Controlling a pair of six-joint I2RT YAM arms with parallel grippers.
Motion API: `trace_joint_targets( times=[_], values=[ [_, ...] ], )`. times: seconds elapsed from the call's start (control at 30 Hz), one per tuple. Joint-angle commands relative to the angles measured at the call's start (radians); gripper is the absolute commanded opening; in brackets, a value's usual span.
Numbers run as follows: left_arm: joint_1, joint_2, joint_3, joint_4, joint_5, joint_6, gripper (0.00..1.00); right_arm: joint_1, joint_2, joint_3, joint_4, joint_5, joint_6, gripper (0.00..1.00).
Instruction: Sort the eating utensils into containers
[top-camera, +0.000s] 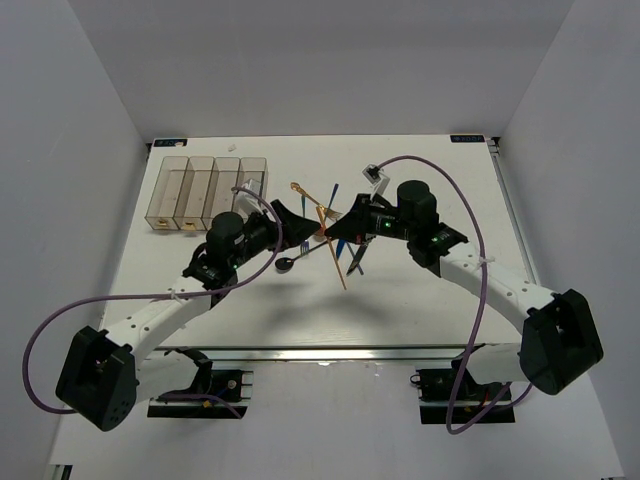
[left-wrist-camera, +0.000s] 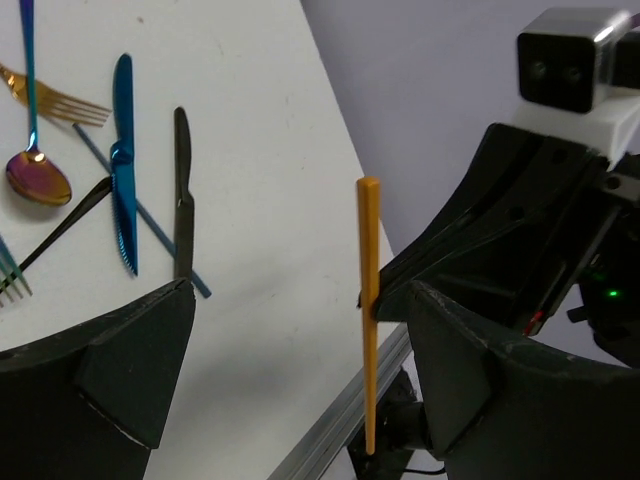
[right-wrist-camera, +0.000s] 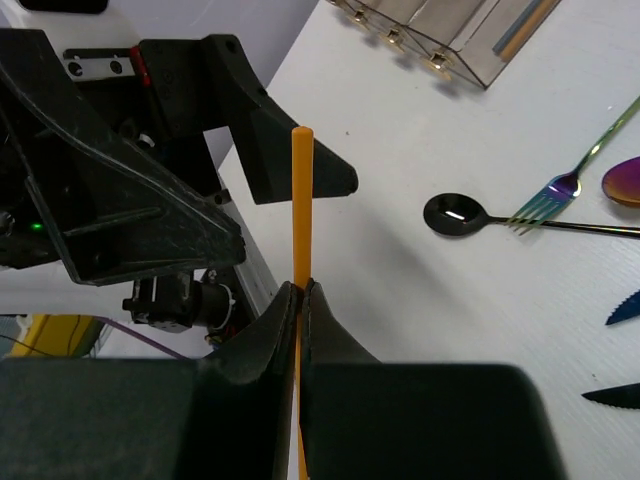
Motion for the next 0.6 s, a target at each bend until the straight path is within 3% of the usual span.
trace_joint_targets(
  times=[0.0,0.27,0.37,0.47,0.5,0.57],
  values=[
    [-0.01,-0.014,0.044,0.079,0.008,-0.019,0.95,0.016,0.006,0.036,0.054,-0.03,0.025,0.0],
    [-0.013,-0.002,0.052,0.073,0.005,-0.004,0.84,0.068,0.062,0.068,0.08,-0.05,0.033,0.0],
    [-0.013,0.028,0.066,0.062,0.02,-0.004,0.72,0.08,0.075,0.081,0.094,-0.052,0.039,0.0],
    [-0.014,0.061,0.076,0.058,0.045,-0.002,0.45,0.083,0.082,0.09,0.097,-0.052,0.039,0.0],
    [-0.014,0.067,0.084,0.055,0.043,0.001,0.22,0.083,0.082,0.088,0.103,-0.05,0.039,0.0],
    [-0.014,0.078,0.095,0.021,0.035,0.013,0.01,0.082,0.08,0.081,0.112,-0.05,0.039,0.06]
  ],
)
